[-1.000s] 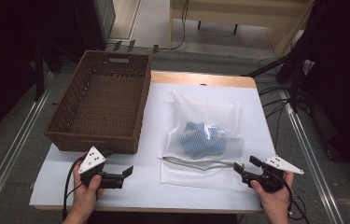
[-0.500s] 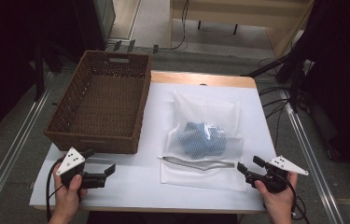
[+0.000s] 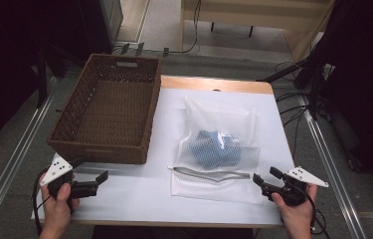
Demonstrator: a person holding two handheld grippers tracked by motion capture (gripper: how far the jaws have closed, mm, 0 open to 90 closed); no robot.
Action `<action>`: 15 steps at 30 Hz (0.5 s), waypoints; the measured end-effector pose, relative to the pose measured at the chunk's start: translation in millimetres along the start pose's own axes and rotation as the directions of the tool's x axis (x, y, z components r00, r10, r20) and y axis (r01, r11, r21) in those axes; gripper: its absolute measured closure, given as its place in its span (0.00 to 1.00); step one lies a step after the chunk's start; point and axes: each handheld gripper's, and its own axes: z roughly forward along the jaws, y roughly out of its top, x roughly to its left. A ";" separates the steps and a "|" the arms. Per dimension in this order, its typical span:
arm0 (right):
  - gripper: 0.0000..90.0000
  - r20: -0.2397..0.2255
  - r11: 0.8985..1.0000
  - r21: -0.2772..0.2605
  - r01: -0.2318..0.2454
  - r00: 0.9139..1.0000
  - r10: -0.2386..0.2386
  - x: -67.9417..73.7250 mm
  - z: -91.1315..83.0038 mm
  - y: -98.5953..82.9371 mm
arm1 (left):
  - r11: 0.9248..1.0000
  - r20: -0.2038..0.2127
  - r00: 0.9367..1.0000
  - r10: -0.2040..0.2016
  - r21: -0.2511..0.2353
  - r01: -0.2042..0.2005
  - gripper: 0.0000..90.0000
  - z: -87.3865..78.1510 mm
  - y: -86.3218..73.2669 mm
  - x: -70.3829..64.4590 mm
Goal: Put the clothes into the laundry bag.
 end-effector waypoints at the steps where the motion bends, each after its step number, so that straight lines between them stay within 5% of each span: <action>1: 0.25 0.002 1.000 -0.001 0.001 1.000 -0.001 -1.0 -0.4 0.0 | 1.000 -0.002 1.000 -0.009 -0.003 0.009 0.00 -1.1 -0.4 2.9; 15: 0.25 0.038 0.999 -0.027 -0.026 0.999 0.027 -14.4 -8.8 -2.0 | 0.999 -0.019 0.999 -0.040 -0.023 0.039 0.00 -10.6 -2.0 20.3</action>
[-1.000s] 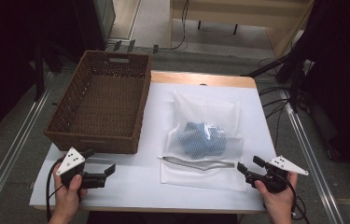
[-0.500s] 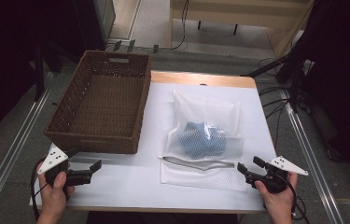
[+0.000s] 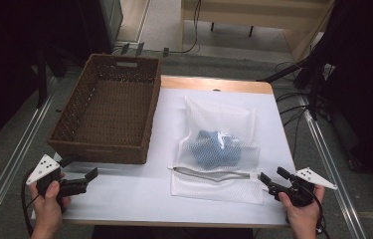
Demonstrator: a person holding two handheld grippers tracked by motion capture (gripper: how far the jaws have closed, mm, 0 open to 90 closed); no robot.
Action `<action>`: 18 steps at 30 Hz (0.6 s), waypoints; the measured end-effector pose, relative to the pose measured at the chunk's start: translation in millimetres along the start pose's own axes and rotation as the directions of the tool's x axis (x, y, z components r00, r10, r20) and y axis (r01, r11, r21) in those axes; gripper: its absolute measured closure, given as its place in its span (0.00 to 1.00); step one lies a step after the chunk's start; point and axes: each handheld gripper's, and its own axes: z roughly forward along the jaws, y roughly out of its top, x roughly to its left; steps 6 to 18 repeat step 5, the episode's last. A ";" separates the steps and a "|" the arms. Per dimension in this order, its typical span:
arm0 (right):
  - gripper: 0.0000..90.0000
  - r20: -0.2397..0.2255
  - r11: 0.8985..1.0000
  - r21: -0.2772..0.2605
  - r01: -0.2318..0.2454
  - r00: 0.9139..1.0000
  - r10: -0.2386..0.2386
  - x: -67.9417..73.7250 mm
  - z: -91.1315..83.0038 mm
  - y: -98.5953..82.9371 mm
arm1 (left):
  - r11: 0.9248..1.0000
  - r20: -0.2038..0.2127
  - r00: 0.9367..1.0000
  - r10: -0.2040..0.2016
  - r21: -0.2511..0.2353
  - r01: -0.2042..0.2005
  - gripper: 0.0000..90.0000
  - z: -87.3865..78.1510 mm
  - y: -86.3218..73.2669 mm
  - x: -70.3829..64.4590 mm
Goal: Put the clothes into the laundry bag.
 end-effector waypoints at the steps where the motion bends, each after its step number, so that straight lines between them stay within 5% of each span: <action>1: 0.25 -0.001 1.000 0.001 0.000 1.000 0.000 0.2 0.7 -0.4 | 1.000 0.006 1.000 -0.010 0.000 0.010 0.00 0.3 -0.3 0.7; 18: 0.25 -0.008 1.000 0.013 0.009 1.000 -0.009 4.1 4.1 -1.6 | 1.000 0.012 1.000 0.000 0.012 0.000 0.00 5.4 -1.0 -3.6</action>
